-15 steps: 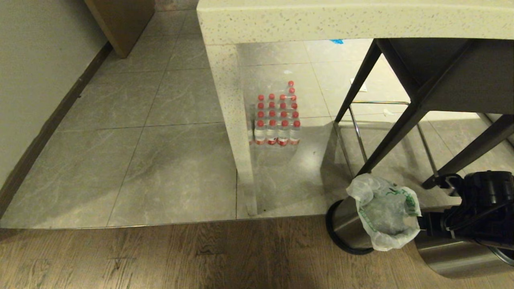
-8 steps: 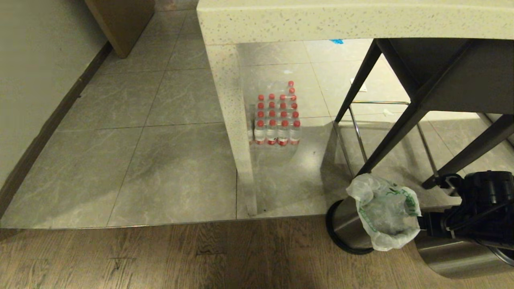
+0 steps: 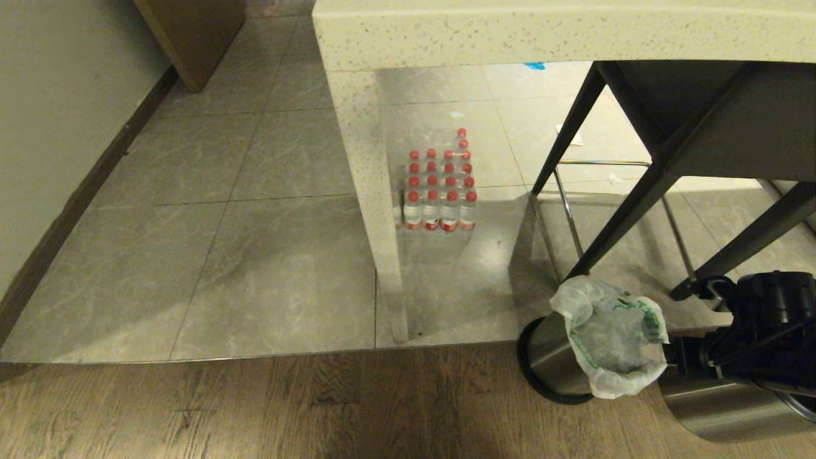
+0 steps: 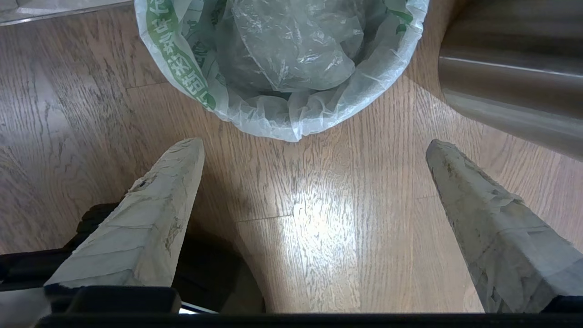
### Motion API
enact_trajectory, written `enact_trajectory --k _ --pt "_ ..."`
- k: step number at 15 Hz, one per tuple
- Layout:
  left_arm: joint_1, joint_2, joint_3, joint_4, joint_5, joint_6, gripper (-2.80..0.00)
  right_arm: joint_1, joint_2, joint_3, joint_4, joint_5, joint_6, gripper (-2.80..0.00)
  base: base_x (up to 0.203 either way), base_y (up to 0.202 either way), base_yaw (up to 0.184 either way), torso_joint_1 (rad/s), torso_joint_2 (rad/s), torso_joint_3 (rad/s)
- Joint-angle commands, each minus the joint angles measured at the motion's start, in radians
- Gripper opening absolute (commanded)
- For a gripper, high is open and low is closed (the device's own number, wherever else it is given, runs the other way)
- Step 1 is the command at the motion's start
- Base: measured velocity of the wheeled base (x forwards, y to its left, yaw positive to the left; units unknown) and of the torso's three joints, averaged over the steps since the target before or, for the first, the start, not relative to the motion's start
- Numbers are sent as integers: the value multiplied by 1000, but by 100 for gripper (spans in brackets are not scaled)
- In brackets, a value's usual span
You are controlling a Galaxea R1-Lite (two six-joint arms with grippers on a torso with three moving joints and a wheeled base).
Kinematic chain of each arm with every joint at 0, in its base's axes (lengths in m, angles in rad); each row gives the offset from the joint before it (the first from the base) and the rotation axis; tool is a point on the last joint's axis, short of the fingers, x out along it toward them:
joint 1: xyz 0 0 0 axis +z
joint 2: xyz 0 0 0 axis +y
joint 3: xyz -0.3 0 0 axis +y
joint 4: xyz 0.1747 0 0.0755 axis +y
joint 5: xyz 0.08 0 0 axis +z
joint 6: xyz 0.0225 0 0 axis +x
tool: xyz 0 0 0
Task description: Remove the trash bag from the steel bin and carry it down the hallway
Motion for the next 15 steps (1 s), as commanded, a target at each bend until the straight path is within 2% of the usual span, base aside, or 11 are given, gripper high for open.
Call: enact_trajectory --k 1,15 --pt "0 -2 0 0 1 -1 -280 167 -1798 402 668 -40 82 0 0 0 0 0 0 0" --pt "0 -2 0 0 1 -1 -280 167 -1798 402 668 -40 82 0 0 0 0 0 0 0"
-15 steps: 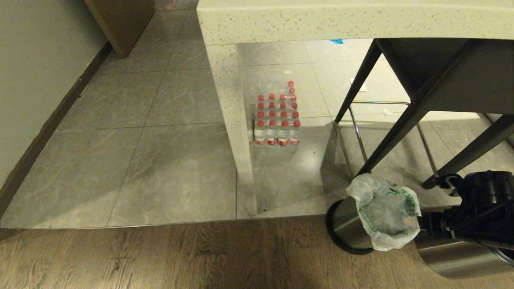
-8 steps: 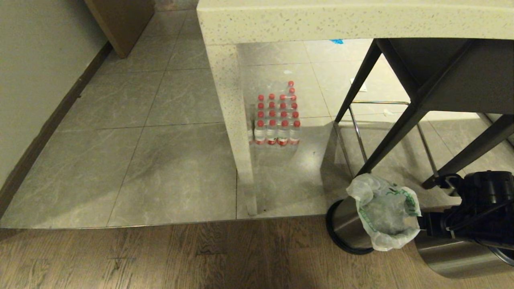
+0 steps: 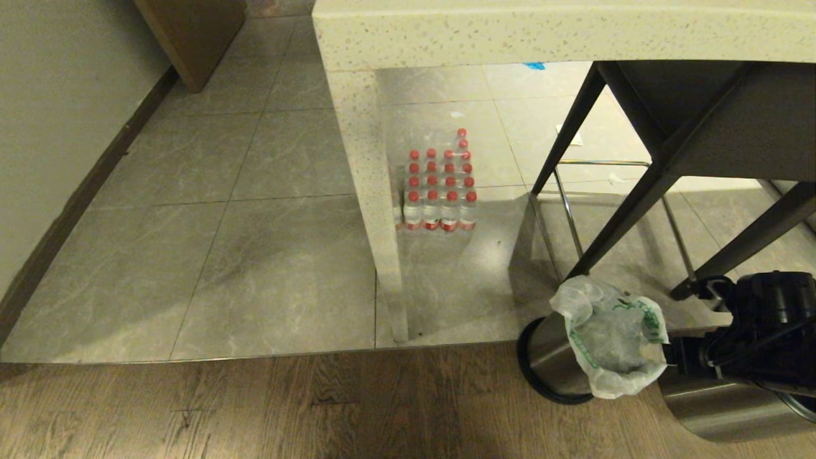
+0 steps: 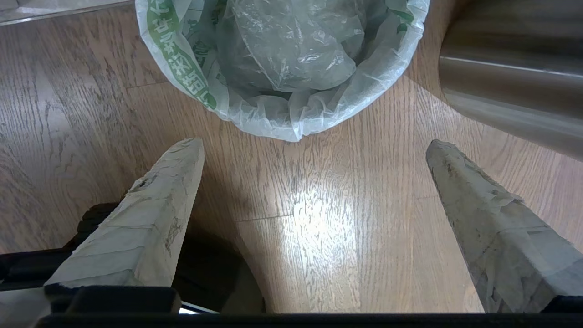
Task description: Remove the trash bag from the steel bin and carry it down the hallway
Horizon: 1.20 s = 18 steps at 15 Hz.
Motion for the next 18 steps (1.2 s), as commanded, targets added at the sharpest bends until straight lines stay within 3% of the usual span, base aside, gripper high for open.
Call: enact_trajectory --k 1,18 --pt "0 -2 1 -1 0 0 -280 166 -1798 402 668 -40 82 0 0 0 0 0 0 0" --pt "0 -2 0 -1 0 0 -280 166 -1798 402 668 -40 82 0 0 0 0 0 0 0"
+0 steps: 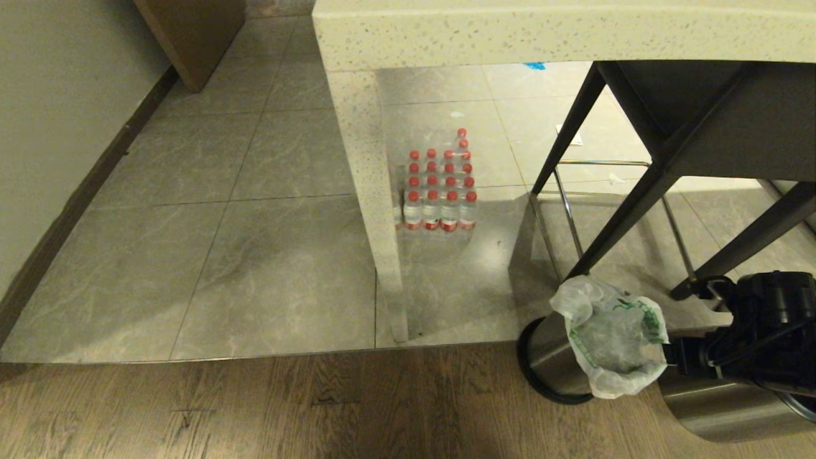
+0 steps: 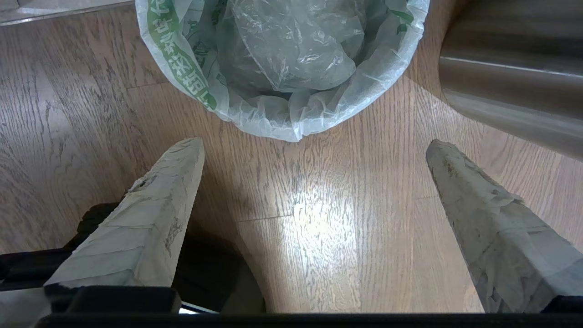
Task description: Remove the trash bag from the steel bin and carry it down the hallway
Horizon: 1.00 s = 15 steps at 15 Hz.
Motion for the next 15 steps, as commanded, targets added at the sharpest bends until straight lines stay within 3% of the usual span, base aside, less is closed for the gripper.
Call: enact_trajectory --k 1,15 --pt "0 0 0 0 0 -1 -280 167 -1798 402 668 -40 83 0 0 0 0 0 0 0" --pt "0 -2 2 0 0 -1 -280 167 -1798 402 668 -40 83 0 0 0 0 0 0 0"
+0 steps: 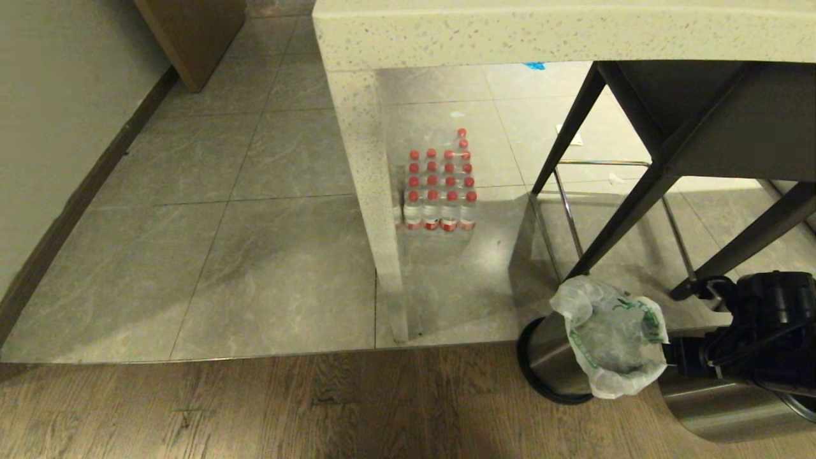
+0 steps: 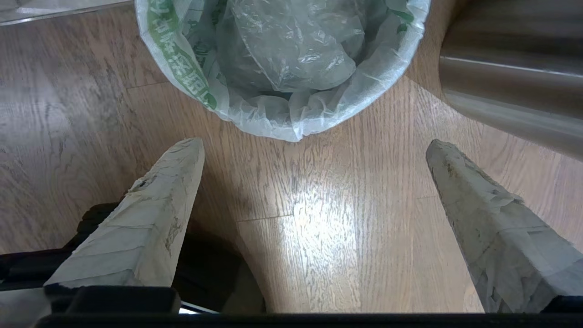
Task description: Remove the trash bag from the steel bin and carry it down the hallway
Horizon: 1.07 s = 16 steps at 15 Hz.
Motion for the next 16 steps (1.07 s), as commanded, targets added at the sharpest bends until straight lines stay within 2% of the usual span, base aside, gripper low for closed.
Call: enact_trajectory --k 1,16 --pt "0 -2 0 0 0 0 -280 166 -1798 402 668 -40 82 0 0 0 0 0 0 0" --pt "0 -2 1 0 0 0 -280 166 -1798 402 668 -40 82 0 0 0 0 0 0 0"
